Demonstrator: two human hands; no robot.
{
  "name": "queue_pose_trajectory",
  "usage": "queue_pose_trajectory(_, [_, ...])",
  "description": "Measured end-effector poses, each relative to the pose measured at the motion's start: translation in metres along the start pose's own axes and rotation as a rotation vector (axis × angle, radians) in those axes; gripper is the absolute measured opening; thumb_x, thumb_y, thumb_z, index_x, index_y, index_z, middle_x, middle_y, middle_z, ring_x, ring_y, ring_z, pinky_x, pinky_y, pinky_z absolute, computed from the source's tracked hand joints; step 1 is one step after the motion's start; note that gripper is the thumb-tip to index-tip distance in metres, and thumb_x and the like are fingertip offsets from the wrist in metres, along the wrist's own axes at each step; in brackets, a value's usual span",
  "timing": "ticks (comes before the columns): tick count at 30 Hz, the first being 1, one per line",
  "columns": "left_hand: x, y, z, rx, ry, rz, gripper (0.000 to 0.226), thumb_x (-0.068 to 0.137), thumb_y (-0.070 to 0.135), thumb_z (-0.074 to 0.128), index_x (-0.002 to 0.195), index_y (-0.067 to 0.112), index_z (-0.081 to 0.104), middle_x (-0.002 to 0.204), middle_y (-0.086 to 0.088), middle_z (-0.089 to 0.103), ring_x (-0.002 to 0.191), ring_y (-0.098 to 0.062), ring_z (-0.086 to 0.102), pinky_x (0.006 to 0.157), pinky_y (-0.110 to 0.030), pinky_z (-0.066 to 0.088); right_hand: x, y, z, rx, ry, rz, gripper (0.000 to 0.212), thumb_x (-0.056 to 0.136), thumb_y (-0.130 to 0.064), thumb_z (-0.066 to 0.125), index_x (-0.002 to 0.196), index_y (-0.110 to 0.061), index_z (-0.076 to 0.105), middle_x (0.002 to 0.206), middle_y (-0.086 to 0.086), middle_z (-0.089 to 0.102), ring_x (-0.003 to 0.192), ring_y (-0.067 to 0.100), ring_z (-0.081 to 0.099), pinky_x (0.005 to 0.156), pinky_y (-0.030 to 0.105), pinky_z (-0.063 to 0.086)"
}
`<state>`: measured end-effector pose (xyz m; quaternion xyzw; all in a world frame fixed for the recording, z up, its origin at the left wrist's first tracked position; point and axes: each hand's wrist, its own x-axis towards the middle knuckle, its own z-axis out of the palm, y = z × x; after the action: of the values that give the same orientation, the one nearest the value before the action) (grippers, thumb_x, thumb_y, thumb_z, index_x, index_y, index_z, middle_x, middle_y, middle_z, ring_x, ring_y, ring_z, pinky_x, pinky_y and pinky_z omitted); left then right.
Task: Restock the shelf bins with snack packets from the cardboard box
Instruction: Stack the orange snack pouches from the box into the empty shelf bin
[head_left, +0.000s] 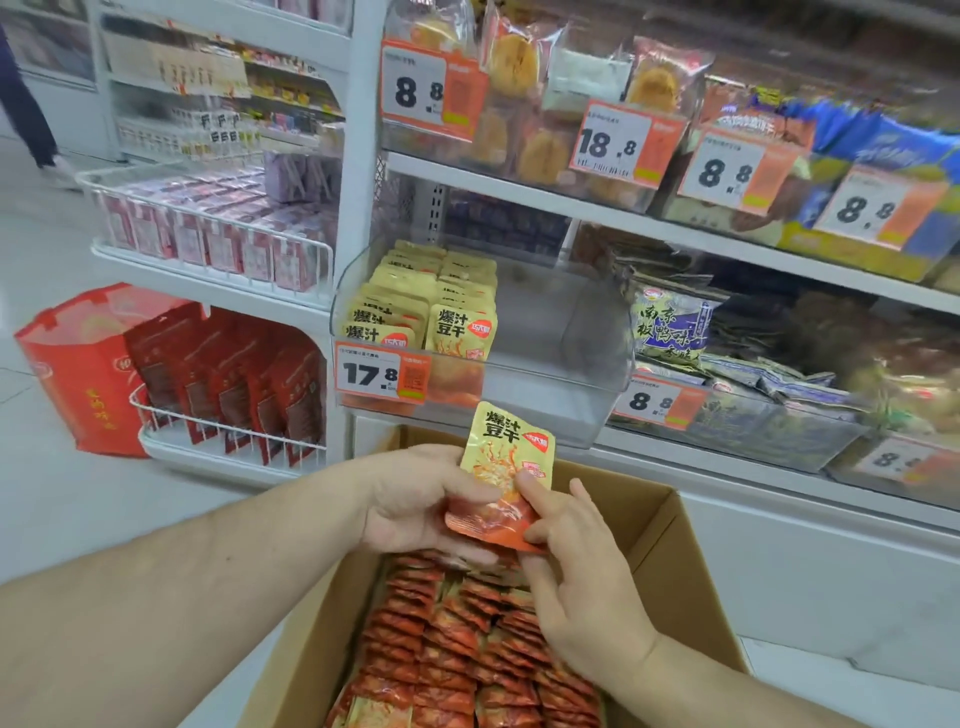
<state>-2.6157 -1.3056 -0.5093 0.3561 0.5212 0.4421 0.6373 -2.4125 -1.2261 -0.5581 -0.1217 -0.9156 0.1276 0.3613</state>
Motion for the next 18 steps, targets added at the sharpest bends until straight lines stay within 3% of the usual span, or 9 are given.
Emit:
queue_pose_trajectory(1, [-0.003,0.006,0.009,-0.044,-0.028,0.025,0.029,0.091,-0.005,0.058,0.113,0.012,0.065,0.107,-0.012,0.072,0.100,-0.031,0.068,0.079,-0.046,0.060,0.004,-0.005,-0.004,-0.009,-0.018,0.007,0.017,0.087,-0.020,0.054,0.102,-0.025,0.049,0.147,-0.011,0.047,0.126,0.009,0.049,0.118,0.040,0.023])
queue_pose_trajectory(4, [-0.005,0.015,0.012,0.051,0.139,0.147,0.036,0.094,-0.011,0.053,0.113,0.018,0.063,0.099,-0.004,0.074,0.092,-0.022,0.069,0.074,-0.040,0.059,0.021,-0.016,-0.016,-0.024,0.026,0.067,0.035,0.078,-0.031,0.061,0.111,-0.031,0.050,0.145,-0.018,0.045,0.120,0.001,0.043,0.108,0.025,0.025])
queue_pose_trajectory(6, [-0.006,0.021,0.008,0.080,0.212,0.192,0.041,0.093,-0.013,0.052,0.114,0.022,0.061,0.106,-0.002,0.075,0.096,-0.020,0.070,0.070,-0.035,0.059,0.040,-0.027,-0.025,0.047,0.147,0.296,0.050,0.075,-0.037,0.068,0.120,-0.037,0.046,0.130,-0.018,0.052,0.112,-0.002,0.045,0.100,0.021,0.032])
queue_pose_trajectory(8, [-0.010,0.026,0.008,0.094,0.239,0.231,0.045,0.093,-0.012,0.055,0.117,0.025,0.059,0.111,-0.001,0.074,0.105,-0.021,0.069,0.082,-0.040,0.059,0.066,-0.031,-0.035,0.173,0.134,0.622,0.057,0.077,-0.033,0.079,0.123,-0.031,0.045,0.112,-0.011,0.055,0.092,0.006,0.052,0.085,0.026,0.045])
queue_pose_trajectory(10, [-0.012,0.028,0.007,0.137,0.243,0.248,0.048,0.091,-0.012,0.057,0.123,0.024,0.057,0.112,-0.001,0.073,0.108,-0.021,0.067,0.093,-0.044,0.055,0.092,-0.031,-0.044,0.468,0.010,0.835,0.050,0.080,-0.019,0.080,0.121,-0.019,0.052,0.107,-0.005,0.062,0.081,0.008,0.060,0.074,0.027,0.051])
queue_pose_trajectory(12, [-0.014,0.029,0.006,0.179,0.244,0.251,0.052,0.091,-0.012,0.057,0.127,0.024,0.055,0.114,-0.005,0.071,0.109,-0.023,0.067,0.094,-0.043,0.055,0.109,-0.032,-0.051,0.727,-0.119,0.885,0.030,0.083,-0.008,0.075,0.110,-0.011,0.063,0.099,0.001,0.070,0.064,0.000,0.061,0.058,0.016,0.046])
queue_pose_trajectory(14, [-0.016,0.031,0.004,0.211,0.240,0.260,0.053,0.090,-0.012,0.058,0.129,0.024,0.054,0.117,-0.007,0.069,0.110,-0.025,0.066,0.095,-0.046,0.055,0.116,-0.033,-0.052,0.802,-0.211,0.877,0.016,0.085,-0.003,0.071,0.097,-0.013,0.067,0.087,-0.001,0.073,0.053,-0.002,0.057,0.050,0.014,0.040])
queue_pose_trajectory(18, [-0.017,0.039,-0.007,0.299,0.340,0.321,0.048,0.089,0.003,0.067,0.129,0.026,0.053,0.116,-0.002,0.070,0.106,-0.021,0.068,0.090,-0.046,0.057,0.130,-0.031,-0.049,0.836,-0.200,0.856,0.017,0.085,0.002,0.068,0.087,-0.015,0.067,0.078,-0.002,0.074,0.055,0.003,0.060,0.048,0.014,0.041])
